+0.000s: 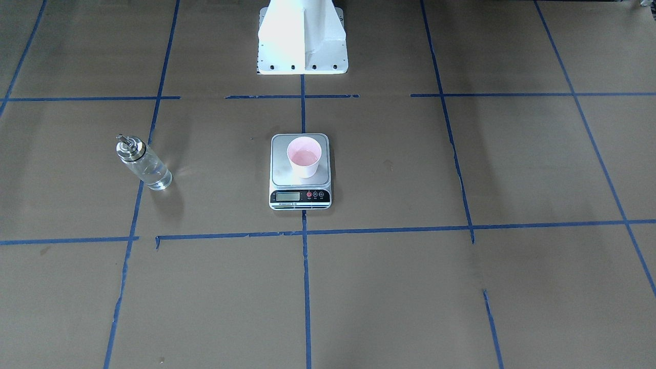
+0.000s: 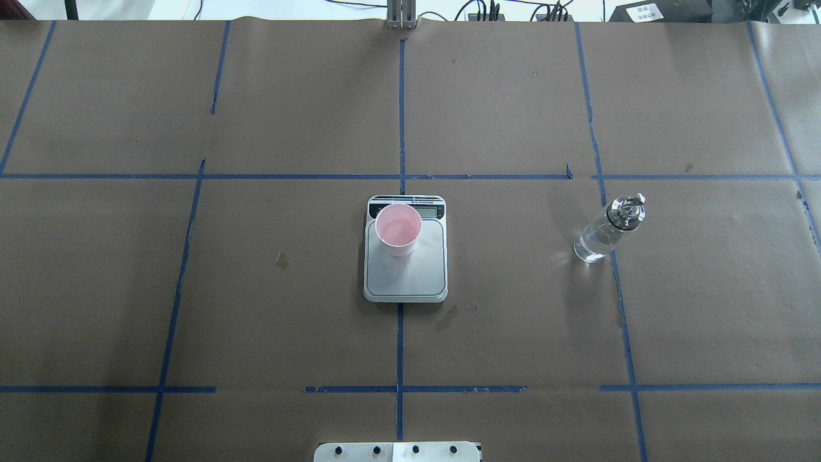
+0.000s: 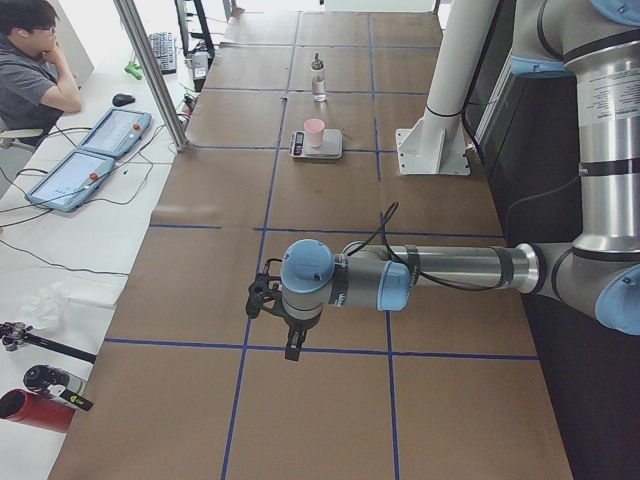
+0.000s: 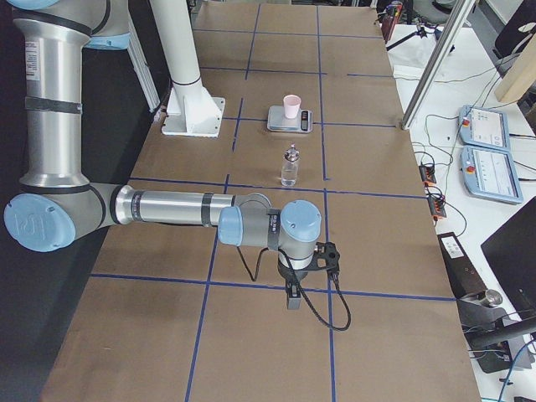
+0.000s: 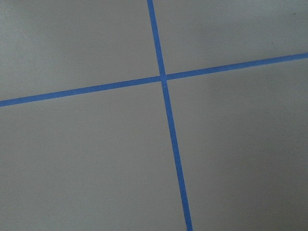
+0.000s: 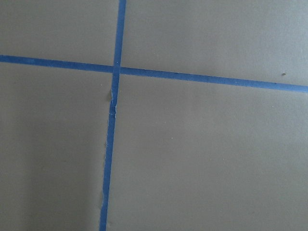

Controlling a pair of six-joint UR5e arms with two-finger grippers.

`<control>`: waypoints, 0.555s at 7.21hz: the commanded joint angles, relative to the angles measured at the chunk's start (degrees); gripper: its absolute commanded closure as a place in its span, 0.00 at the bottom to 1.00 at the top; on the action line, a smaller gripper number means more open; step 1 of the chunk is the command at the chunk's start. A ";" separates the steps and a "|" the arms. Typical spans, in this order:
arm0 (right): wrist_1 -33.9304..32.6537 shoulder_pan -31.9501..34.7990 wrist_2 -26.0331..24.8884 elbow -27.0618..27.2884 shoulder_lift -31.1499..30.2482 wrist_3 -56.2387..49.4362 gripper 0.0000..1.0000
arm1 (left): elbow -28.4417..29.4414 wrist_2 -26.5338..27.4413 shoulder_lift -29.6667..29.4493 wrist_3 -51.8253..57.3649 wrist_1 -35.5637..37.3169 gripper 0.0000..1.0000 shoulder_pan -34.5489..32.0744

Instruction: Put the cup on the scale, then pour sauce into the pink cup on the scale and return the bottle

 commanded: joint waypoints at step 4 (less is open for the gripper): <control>0.65 -0.75 0.17 0.01 -0.25 0.03 0.00 | -0.10 -0.20 0.05 0.00 -0.15 0.00 0.00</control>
